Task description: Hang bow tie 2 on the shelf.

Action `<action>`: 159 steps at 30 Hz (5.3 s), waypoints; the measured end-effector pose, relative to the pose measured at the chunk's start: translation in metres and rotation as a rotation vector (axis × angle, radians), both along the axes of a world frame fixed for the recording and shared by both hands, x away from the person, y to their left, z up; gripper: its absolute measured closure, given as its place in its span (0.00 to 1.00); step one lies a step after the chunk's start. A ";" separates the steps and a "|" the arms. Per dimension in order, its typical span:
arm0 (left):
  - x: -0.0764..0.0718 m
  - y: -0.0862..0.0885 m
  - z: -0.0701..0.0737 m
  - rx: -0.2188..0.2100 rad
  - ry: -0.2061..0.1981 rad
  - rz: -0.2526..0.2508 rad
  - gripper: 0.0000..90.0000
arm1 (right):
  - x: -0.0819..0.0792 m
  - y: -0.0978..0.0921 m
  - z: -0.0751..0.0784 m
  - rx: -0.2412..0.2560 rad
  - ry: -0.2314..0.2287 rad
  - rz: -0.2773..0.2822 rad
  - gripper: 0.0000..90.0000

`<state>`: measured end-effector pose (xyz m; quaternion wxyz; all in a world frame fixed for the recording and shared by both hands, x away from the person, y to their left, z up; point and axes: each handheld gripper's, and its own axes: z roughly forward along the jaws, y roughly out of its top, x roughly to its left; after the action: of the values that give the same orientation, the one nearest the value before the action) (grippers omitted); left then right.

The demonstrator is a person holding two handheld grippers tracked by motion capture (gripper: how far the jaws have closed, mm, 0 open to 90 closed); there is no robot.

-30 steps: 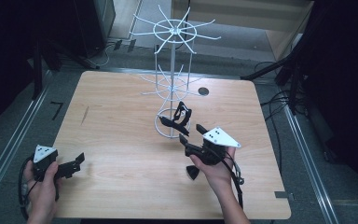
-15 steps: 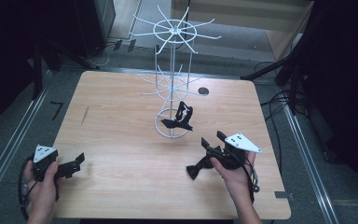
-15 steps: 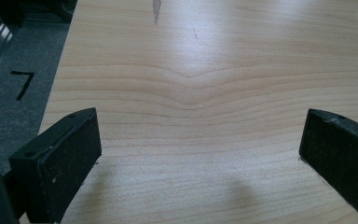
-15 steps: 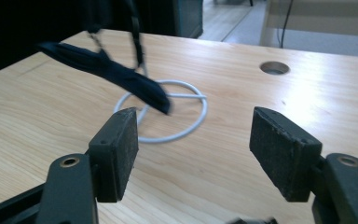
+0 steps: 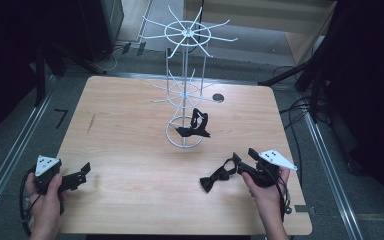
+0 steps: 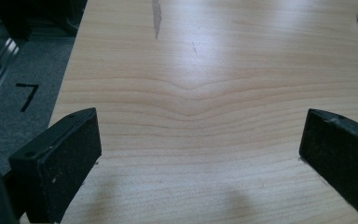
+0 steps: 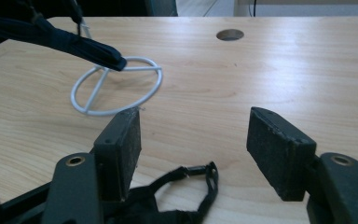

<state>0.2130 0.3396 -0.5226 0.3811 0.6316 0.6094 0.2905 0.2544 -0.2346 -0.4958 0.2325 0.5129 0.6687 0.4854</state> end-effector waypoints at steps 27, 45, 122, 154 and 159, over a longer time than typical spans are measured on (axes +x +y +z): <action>-0.002 -0.001 0.000 0.013 -0.032 0.004 0.00 | 0.007 -0.008 -0.027 0.008 0.147 0.005 0.55; -0.002 -0.001 0.000 0.010 -0.020 -0.007 0.00 | 0.014 -0.010 -0.042 -0.006 0.240 -0.011 0.66; 0.001 0.000 0.000 -0.001 0.007 -0.015 0.00 | 0.013 0.022 0.052 -0.068 -0.163 -0.028 1.00; 0.002 0.000 0.000 -0.008 0.014 -0.031 0.00 | 0.039 0.037 0.083 -0.056 -0.216 -0.041 1.00; 0.002 0.000 0.000 -0.008 0.012 -0.030 0.00 | 0.043 0.038 0.086 -0.058 -0.222 -0.043 1.00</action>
<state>0.2152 0.3397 -0.5230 0.3844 0.6409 0.6032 0.2787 0.2969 -0.1966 -0.4095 0.3301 0.4636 0.6414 0.5146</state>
